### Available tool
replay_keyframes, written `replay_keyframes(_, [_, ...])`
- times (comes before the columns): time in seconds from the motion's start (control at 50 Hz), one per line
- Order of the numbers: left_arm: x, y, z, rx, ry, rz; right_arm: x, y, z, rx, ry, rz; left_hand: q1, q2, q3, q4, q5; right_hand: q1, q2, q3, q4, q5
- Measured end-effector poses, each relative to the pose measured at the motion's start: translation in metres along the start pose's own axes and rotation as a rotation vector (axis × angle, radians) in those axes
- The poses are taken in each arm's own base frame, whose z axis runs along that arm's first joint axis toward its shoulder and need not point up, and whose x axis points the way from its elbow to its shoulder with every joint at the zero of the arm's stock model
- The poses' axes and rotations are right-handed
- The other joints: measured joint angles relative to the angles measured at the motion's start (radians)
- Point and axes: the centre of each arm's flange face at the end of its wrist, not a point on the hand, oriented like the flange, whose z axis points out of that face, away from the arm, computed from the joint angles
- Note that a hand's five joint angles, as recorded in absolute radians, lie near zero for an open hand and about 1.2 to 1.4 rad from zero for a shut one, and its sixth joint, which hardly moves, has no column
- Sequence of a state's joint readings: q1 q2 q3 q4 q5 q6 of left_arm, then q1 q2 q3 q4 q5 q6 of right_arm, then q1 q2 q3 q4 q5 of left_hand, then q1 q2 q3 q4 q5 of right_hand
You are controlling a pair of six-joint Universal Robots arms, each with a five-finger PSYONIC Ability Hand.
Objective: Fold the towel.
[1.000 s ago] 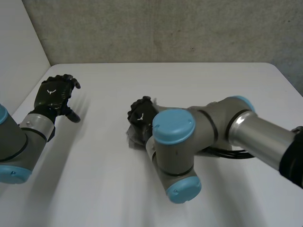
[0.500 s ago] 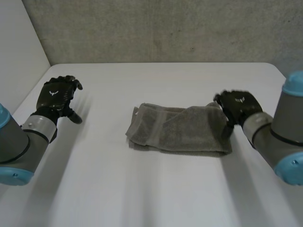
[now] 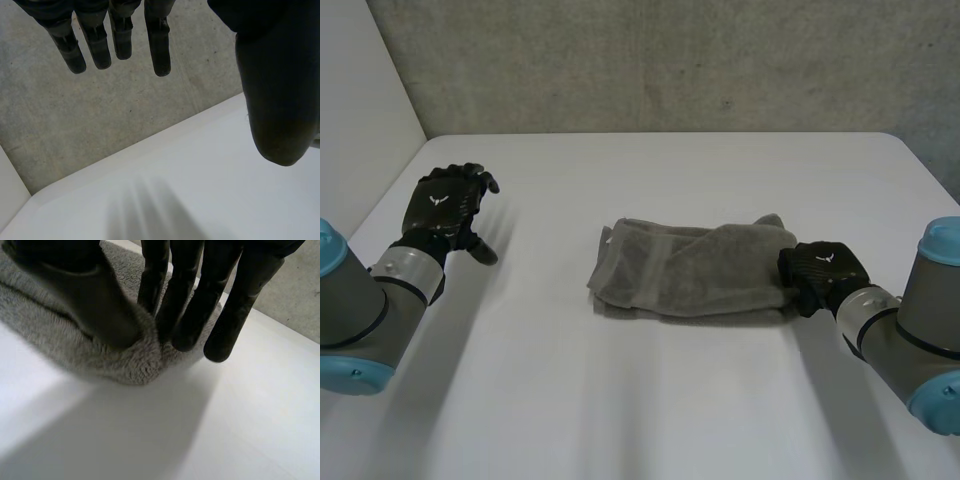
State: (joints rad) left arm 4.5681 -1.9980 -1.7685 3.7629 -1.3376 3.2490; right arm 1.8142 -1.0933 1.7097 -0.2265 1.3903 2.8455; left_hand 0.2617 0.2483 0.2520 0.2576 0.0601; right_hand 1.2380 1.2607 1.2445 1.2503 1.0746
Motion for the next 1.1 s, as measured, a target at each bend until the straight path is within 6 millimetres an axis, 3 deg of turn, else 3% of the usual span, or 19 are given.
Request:
replay_keyframes(0.16, [0.000, 0.000, 0.000, 0.000, -0.001, 0.000, 0.007, -0.003, 0.001, 0.010, 0.022, -0.003, 0.000, -0.001, 0.000, 0.000, 0.000, 0.040, 0.046, 0.082, 0.086, 0.068])
replay_keyframes(0.38, [0.000, -0.001, 0.000, 0.002, -0.002, 0.000, 0.065, -0.012, -0.013, -0.053, 0.155, -0.149, 0.000, -0.002, 0.000, 0.000, 0.000, 0.040, 0.046, 0.082, 0.087, 0.068])
replay_keyframes(0.46, [0.000, -0.001, 0.000, 0.002, -0.001, 0.001, 0.070, -0.020, -0.017, -0.054, 0.167, -0.243, 0.000, -0.002, 0.000, 0.000, 0.000, 0.049, 0.046, 0.082, 0.087, 0.068])
replay_keyframes(0.56, [0.004, -0.003, -0.001, 0.007, 0.008, -0.001, 0.040, -0.044, -0.019, 0.028, 0.105, -0.292, 0.000, -0.002, -0.002, -0.001, 0.000, 0.049, 0.046, 0.082, 0.087, 0.071])
replay_keyframes(0.62, [0.009, -0.005, -0.002, 0.011, 0.020, -0.003, 0.009, -0.058, -0.021, 0.089, 0.035, -0.288, 0.000, -0.002, -0.003, -0.001, 0.000, 0.050, 0.046, 0.082, 0.087, 0.076])
replay_keyframes(0.68, [0.015, -0.007, -0.005, 0.015, 0.035, -0.006, -0.036, -0.065, -0.027, 0.141, -0.074, -0.282, 0.000, -0.003, -0.003, -0.001, 0.000, 0.069, 0.046, 0.082, 0.087, 0.081])
replay_keyframes(0.7, [0.017, -0.008, -0.006, 0.015, 0.039, -0.007, -0.043, -0.066, -0.028, 0.146, -0.092, -0.282, 0.000, -0.003, -0.003, -0.001, 0.000, 0.070, 0.046, 0.082, 0.087, 0.081])
replay_keyframes(0.74, [0.022, -0.011, -0.010, 0.020, 0.052, -0.008, -0.077, -0.063, -0.035, 0.158, -0.173, -0.289, 0.000, -0.003, -0.003, -0.001, 0.000, 0.073, 0.046, 0.082, 0.087, 0.081])
replay_keyframes(0.84, [0.036, -0.022, -0.018, 0.048, 0.090, -0.008, -0.120, -0.044, -0.044, 0.125, -0.265, -0.317, 0.000, -0.003, -0.003, -0.001, 0.000, 0.074, 0.046, 0.082, 0.087, 0.081])
replay_keyframes(0.96, [0.052, -0.038, -0.025, 0.090, 0.136, -0.026, -0.128, -0.031, -0.045, 0.088, -0.266, -0.322, 0.000, -0.004, -0.003, -0.001, 0.000, 0.077, 0.046, 0.082, 0.087, 0.081])
replay_keyframes(1.1, [0.073, -0.060, -0.029, 0.150, 0.201, -0.093, -0.119, -0.049, -0.050, 0.158, -0.229, -0.259, 0.000, -0.005, -0.003, -0.001, 0.000, 0.078, 0.046, 0.082, 0.087, 0.081])
